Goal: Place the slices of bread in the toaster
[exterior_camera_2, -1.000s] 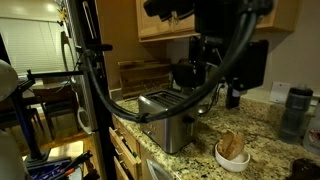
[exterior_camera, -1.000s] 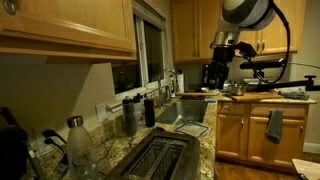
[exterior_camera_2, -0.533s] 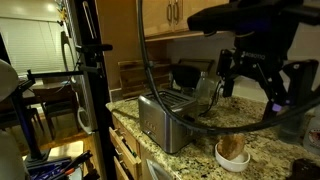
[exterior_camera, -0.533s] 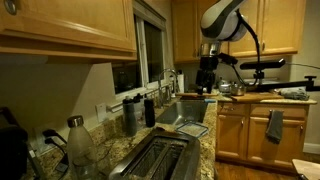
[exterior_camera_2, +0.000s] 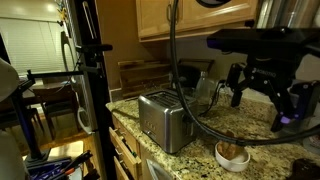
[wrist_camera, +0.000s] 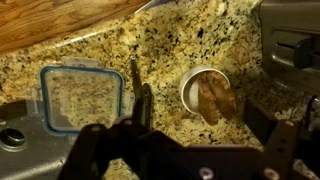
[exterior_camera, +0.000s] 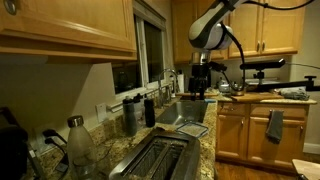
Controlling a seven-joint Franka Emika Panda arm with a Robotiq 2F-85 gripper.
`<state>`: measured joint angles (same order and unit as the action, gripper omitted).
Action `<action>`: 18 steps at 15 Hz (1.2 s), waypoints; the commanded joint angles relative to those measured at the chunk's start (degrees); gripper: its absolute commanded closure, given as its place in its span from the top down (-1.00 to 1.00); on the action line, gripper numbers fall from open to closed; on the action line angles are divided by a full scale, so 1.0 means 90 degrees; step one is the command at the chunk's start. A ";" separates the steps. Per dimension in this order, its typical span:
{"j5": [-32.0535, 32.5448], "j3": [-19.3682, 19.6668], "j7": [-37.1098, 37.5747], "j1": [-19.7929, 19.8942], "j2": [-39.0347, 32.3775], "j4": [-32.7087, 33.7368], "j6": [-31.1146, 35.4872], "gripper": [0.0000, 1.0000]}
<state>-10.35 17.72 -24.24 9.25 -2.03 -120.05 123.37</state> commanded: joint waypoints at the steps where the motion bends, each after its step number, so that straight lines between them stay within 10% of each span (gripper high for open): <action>1: -0.0394 -0.0216 -0.0351 0.0279 -0.0337 0.0363 -0.0035 1.00; 18: -0.1134 -0.0860 -0.0413 0.0641 -0.1337 0.1031 -0.0027 1.00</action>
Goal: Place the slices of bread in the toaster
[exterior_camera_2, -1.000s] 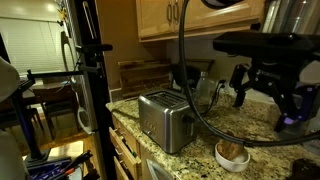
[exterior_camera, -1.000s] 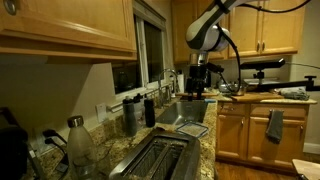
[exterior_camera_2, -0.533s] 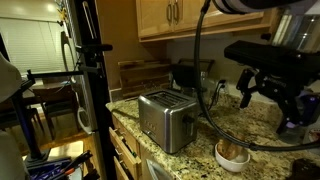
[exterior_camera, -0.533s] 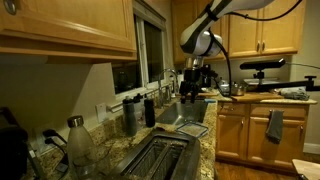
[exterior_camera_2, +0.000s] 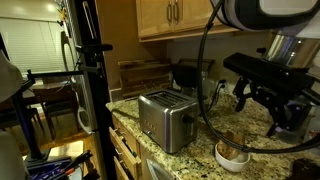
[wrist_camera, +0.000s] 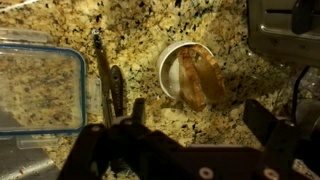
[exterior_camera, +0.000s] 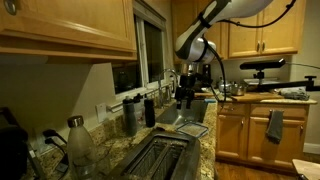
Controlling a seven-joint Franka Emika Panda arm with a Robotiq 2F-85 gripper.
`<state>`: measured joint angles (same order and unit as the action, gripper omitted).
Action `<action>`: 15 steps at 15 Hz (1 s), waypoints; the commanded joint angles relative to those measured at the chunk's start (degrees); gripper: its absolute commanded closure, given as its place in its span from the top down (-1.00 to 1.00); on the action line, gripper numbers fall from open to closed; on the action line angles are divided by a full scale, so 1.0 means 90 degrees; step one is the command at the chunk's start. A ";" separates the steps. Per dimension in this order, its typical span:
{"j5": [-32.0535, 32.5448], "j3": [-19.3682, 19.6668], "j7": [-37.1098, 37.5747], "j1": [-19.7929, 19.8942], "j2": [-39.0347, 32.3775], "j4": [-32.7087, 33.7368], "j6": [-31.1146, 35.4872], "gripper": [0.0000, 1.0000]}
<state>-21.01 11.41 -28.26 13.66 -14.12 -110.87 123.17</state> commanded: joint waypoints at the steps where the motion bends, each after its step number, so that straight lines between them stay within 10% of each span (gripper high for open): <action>1: 0.0051 -0.0158 0.0034 0.0155 0.0006 0.0014 -0.0004 1.00; 15: 0.0276 -0.0423 0.0436 -0.0002 -0.0127 -0.0217 0.0437 1.00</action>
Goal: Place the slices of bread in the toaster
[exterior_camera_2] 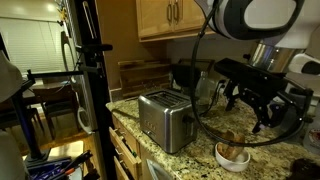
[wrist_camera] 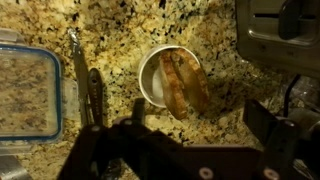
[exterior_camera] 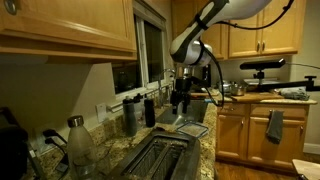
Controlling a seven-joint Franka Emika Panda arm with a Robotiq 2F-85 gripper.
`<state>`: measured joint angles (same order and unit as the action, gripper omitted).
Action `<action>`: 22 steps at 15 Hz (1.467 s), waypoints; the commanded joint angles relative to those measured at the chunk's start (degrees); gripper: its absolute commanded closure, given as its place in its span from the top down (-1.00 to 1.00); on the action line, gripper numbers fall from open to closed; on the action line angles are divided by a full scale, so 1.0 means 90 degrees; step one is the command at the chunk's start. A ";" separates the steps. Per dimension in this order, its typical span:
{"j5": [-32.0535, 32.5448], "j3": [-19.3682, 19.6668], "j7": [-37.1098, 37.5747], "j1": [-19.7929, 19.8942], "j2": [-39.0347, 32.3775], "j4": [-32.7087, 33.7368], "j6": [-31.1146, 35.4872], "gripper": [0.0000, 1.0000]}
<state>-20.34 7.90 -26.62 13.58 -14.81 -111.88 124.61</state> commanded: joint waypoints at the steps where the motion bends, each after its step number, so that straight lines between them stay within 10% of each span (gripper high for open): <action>1: 0.0228 -0.0038 0.0263 0.0015 -0.0111 -0.0086 0.0333 1.00; 22: 0.0315 -0.0170 0.0298 0.0111 -0.0845 0.0136 0.0874 1.00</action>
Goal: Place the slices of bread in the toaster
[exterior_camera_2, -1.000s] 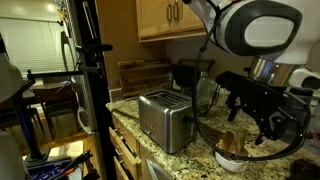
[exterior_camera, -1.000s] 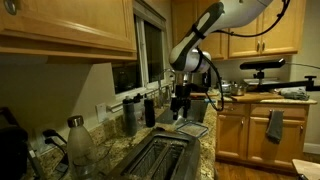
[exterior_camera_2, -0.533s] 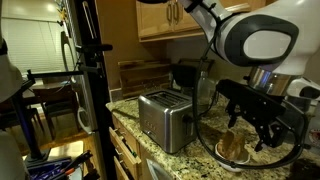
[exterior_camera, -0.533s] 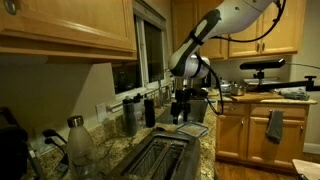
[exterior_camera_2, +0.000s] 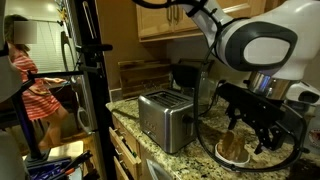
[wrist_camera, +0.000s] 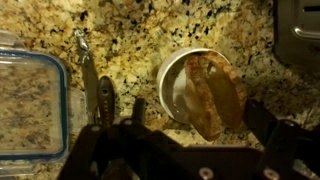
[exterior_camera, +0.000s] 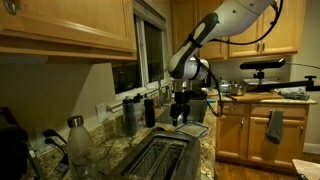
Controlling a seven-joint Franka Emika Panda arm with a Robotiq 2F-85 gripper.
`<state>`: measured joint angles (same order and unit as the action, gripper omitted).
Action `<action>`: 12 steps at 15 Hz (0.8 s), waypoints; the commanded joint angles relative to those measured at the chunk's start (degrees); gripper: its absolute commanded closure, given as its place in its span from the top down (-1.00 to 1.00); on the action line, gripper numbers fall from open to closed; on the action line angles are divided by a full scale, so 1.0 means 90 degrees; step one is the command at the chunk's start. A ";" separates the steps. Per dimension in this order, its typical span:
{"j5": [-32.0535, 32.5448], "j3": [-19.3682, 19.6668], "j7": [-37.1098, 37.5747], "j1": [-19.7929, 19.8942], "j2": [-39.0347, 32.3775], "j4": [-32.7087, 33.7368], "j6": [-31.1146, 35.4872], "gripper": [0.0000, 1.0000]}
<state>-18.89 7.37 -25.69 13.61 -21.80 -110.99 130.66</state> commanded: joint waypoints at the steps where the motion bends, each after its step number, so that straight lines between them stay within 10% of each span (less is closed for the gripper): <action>1: 0.0150 -0.0116 0.0188 0.0115 -0.0090 0.0047 0.0218 1.00; 12: 0.0164 -0.0197 0.0286 0.0141 -0.0550 0.0340 0.0256 1.00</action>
<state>-18.89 6.86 -25.51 13.68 -25.40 -109.32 132.32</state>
